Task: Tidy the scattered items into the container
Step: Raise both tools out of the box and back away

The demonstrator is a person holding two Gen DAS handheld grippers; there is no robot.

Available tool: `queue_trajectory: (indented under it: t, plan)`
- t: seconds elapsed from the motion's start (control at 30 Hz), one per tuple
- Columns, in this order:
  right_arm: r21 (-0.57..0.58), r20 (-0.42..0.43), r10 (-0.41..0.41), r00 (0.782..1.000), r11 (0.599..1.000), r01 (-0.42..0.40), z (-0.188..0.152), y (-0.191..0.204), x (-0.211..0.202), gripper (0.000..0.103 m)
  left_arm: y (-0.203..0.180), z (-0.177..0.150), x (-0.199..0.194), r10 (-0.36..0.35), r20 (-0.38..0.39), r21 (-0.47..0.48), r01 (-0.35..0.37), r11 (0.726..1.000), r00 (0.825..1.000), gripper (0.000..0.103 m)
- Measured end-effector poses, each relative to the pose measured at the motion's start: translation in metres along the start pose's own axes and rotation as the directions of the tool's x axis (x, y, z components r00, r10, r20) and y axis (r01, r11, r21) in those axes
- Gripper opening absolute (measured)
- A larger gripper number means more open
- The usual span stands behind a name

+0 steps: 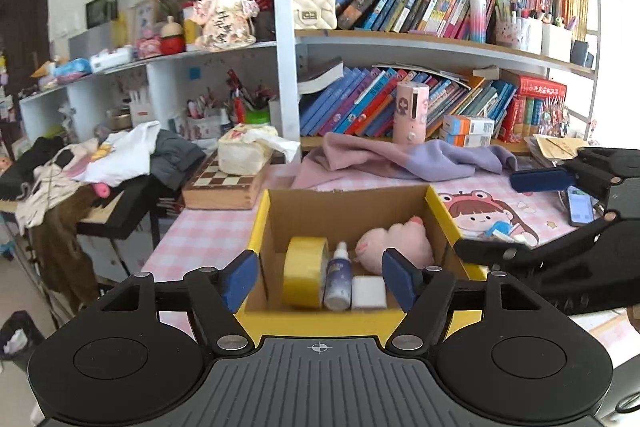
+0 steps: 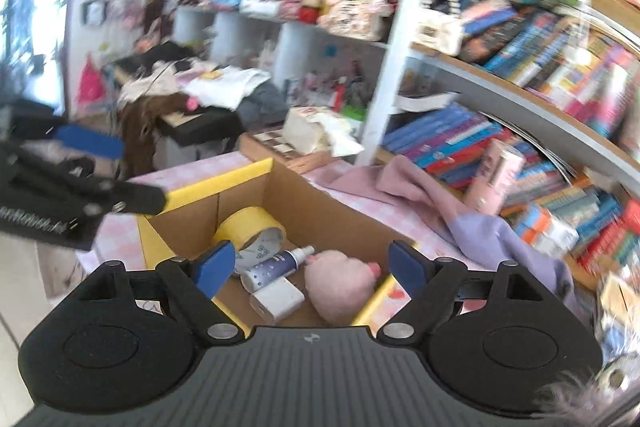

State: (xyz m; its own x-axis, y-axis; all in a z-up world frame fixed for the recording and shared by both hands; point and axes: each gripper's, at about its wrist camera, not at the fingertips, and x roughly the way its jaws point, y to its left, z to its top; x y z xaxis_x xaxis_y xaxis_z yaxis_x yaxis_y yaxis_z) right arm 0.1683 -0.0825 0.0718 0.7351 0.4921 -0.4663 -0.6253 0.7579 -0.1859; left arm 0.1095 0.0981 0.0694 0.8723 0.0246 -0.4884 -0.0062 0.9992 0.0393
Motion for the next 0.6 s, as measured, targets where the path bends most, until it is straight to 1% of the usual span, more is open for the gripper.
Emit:
queue_trajectory:
  t: [0.07, 0.13, 0.23, 0.33, 0.43, 0.53, 0.6]
  plan:
    - [0.032, 0.014, -0.039, 0.999, 0.999, 0.038, -0.009, 0.003, -0.015, 0.084, -0.004, -0.010, -0.011, 0.012, 0.006, 0.008, -0.012, 1.000, 1.000, 0.075]
    - [0.039, 0.036, -0.093, 0.995, 0.995, 0.092, -0.020, 0.010, -0.029, 0.086, -0.007, -0.018, -0.021, 0.026, 0.012, 0.005, -0.026, 1.000, 1.000, 0.077]
    - [0.040, 0.051, -0.151, 0.987, 0.988, 0.149, -0.034, 0.020, -0.046, 0.086, -0.008, -0.028, -0.033, 0.024, 0.012, -0.023, -0.024, 0.999, 1.000, 0.078]
    - [0.054, 0.047, -0.171, 0.984, 0.984, 0.169, -0.046, 0.027, -0.060, 0.087, -0.008, -0.037, -0.040, 0.022, 0.002, -0.049, -0.022, 0.999, 1.000, 0.078]
    - [0.070, 0.027, -0.179, 0.983, 0.982, 0.177, -0.056, 0.034, -0.070, 0.088, -0.013, -0.048, -0.046, 0.022, -0.016, -0.041, -0.022, 0.999, 1.000, 0.078]
    - [0.101, -0.012, -0.175, 0.984, 0.979, 0.176, -0.065, 0.039, -0.076, 0.088, -0.018, -0.058, -0.048, 0.023, -0.051, -0.031, -0.024, 0.999, 0.998, 0.084]
    - [0.129, -0.046, -0.167, 0.985, 0.977, 0.172, -0.071, 0.043, -0.077, 0.088, -0.023, -0.066, -0.050, 0.028, -0.072, -0.023, -0.029, 0.999, 0.997, 0.084]
